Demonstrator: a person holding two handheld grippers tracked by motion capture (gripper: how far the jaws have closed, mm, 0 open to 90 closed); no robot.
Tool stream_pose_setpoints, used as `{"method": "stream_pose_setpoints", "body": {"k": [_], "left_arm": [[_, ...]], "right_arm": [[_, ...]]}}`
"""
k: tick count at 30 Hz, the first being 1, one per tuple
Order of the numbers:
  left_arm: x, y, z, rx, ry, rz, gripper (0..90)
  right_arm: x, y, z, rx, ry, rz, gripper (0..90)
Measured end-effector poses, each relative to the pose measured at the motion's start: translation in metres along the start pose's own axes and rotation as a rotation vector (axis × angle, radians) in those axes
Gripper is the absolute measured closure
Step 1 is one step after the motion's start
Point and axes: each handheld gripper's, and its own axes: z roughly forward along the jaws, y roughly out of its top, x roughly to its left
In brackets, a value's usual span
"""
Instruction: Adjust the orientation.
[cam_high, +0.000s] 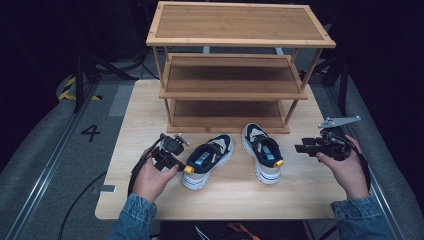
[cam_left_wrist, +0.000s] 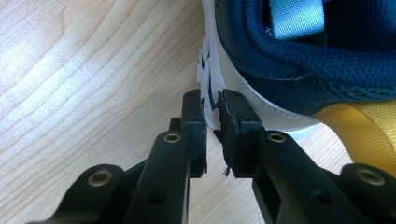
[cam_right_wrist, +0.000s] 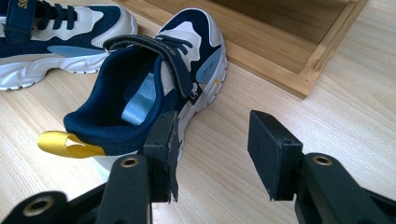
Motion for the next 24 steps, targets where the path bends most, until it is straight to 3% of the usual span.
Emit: {"method": "stream_pose_setpoints", "body": {"k": [3, 9, 13, 22, 24], "left_arm": [[-0.006, 0.004, 0.003, 0.012, -0.053, 0.027, 78.9], [-0.027, 0.017, 0.009, 0.027, -0.073, 0.116, 76.4], [-0.037, 0.023, 0.013, 0.033, -0.093, 0.145, 75.3], [-0.058, 0.039, 0.02, 0.043, -0.107, 0.233, 73.1], [-0.061, 0.04, 0.023, 0.05, -0.087, 0.25, 72.8]], "right_arm": [[0.0, -0.001, 0.0, 0.001, -0.002, 0.001, 54.3], [-0.001, -0.005, -0.005, -0.002, -0.011, 0.01, 54.3], [-0.002, -0.008, -0.009, -0.004, -0.018, 0.019, 54.3], [-0.004, -0.016, -0.012, 0.004, -0.033, 0.031, 54.3], [-0.004, -0.018, -0.013, 0.006, -0.037, 0.029, 54.2]]}}
